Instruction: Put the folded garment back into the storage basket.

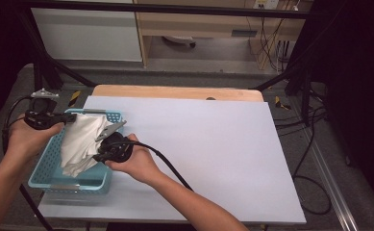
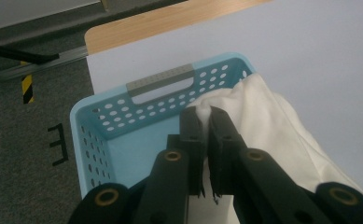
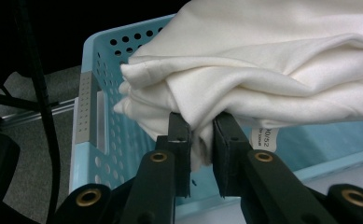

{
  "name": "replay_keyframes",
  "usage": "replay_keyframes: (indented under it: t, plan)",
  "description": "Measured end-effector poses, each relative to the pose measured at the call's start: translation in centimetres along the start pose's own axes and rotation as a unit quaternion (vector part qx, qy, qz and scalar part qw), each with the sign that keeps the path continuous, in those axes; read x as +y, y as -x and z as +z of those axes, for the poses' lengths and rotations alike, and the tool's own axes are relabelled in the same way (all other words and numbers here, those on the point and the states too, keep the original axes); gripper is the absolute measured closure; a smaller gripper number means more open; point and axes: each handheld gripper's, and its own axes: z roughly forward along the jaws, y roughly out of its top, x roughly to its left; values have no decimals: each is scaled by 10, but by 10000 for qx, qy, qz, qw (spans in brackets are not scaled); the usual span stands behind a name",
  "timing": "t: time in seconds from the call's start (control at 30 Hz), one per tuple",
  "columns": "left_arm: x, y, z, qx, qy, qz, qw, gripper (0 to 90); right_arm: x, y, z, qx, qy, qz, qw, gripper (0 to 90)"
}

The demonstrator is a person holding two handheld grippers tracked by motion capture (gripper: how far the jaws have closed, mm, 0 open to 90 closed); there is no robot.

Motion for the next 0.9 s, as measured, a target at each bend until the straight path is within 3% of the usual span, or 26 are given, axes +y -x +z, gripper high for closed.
replay_keyframes:
  t: [0.07,0.13,0.2,0.37,0.53,0.6,0.73,0.9]
  plan:
    - [-2,-1,2,-3,20,-47,10000,805,-1,1,2,27,-18,33,10000,711]
    - [-4,-3,3,82,138,-191,9997,661,-2,2,3,22,-79,185,9998,549]
    - [-6,-2,0,93,237,-185,9995,583,-4,1,-3,-145,-70,181,9997,451]
    - [-7,11,-7,102,570,-212,9981,458,-12,4,-31,-327,192,335,9987,344]
    - [-5,33,-16,202,859,-12,9961,362,-21,10,-62,-715,427,309,9960,217]
    - [-4,42,-17,250,944,24,9952,303,-24,13,-75,-925,508,320,9939,186]
    - [-3,61,-16,121,1060,70,9943,237,-31,23,-98,-1223,629,394,9897,149]
    - [-6,86,-15,-29,1286,169,9915,151,-39,34,-125,-1399,848,644,9844,119]
